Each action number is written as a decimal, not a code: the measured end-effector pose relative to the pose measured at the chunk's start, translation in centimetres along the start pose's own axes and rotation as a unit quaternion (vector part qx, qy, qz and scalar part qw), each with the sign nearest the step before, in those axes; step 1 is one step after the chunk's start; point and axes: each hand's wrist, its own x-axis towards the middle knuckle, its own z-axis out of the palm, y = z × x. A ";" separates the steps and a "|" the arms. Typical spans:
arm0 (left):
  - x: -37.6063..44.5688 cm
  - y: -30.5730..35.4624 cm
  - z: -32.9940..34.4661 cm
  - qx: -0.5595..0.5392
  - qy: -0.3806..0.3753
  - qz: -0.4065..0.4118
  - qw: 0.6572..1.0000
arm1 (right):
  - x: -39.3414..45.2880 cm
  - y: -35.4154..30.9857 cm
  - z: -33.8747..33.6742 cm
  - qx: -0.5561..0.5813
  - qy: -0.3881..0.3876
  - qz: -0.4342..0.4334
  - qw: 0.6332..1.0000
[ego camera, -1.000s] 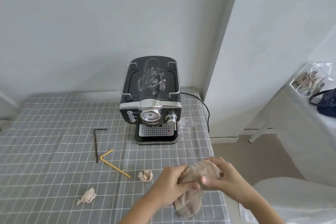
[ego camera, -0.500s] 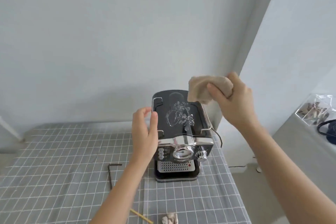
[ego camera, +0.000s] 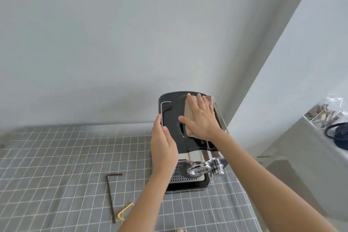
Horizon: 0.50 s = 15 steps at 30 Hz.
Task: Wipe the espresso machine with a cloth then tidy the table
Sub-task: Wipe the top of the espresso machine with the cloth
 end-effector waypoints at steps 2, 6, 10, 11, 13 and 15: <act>0.0 -0.1 0.0 0.006 0.005 0.005 1.000 | -0.2 0.0 0.4 0.006 0.008 -0.001 1.000; 0.1 -0.1 0.0 0.018 0.006 0.002 1.000 | -1.6 -0.9 1.3 0.002 0.022 0.026 0.999; -0.5 0.6 -0.4 0.011 -0.011 -0.037 0.999 | -5.0 -2.0 1.4 0.006 0.018 0.008 1.000; -0.5 0.7 -0.6 0.016 -0.017 -0.046 0.999 | -6.0 -2.0 1.4 0.014 0.018 -0.014 1.000; -0.3 0.6 -0.6 0.025 -0.020 -0.048 0.998 | -7.1 -1.5 1.1 0.039 0.008 -0.050 0.998; -0.2 0.6 -0.6 0.018 -0.018 -0.057 0.998 | -6.1 -0.5 0.8 0.052 -0.008 -0.062 0.997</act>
